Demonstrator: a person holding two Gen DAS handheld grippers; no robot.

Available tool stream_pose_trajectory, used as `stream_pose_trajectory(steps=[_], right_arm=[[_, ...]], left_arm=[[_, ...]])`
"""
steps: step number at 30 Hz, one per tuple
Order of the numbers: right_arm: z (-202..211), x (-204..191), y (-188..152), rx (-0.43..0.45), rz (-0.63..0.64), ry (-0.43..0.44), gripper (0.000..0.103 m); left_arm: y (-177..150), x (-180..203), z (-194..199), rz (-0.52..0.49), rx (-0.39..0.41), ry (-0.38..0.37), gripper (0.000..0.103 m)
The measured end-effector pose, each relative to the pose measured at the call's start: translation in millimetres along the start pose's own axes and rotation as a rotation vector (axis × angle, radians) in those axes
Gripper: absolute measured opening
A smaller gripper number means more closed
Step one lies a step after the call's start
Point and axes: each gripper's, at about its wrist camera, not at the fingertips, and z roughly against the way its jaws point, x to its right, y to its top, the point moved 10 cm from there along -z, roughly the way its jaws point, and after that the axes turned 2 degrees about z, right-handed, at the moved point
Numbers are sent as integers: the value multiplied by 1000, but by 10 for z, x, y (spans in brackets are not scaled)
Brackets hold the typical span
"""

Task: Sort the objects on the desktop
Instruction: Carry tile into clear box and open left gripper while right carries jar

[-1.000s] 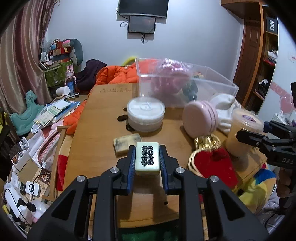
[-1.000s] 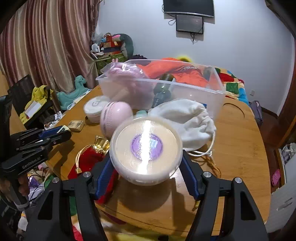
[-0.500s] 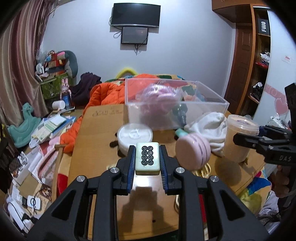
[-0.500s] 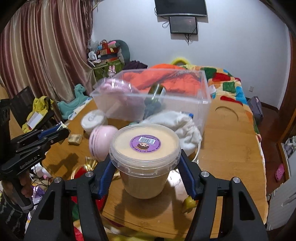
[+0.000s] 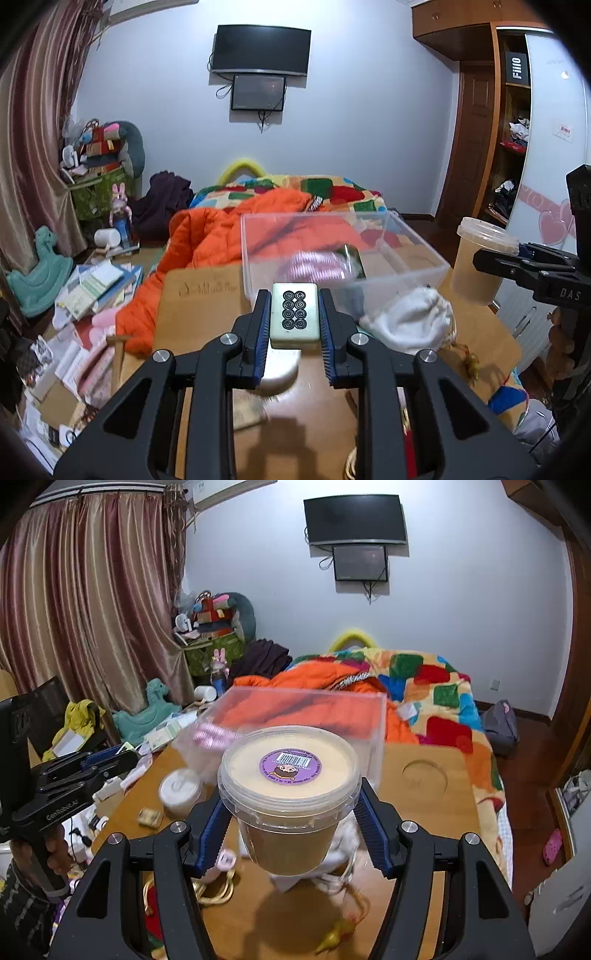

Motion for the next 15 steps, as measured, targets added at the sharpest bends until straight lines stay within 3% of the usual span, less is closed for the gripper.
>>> stream_pose_trajectory(steps=[9,15], right_arm=[[-303,200,329,1,-18,-16,61],[-668,336,368,-49,-33,-26,60]], left_arm=[[382,-118,-311,1,-14,-13,24],[537,-229,-672,33,-56,-26,24]])
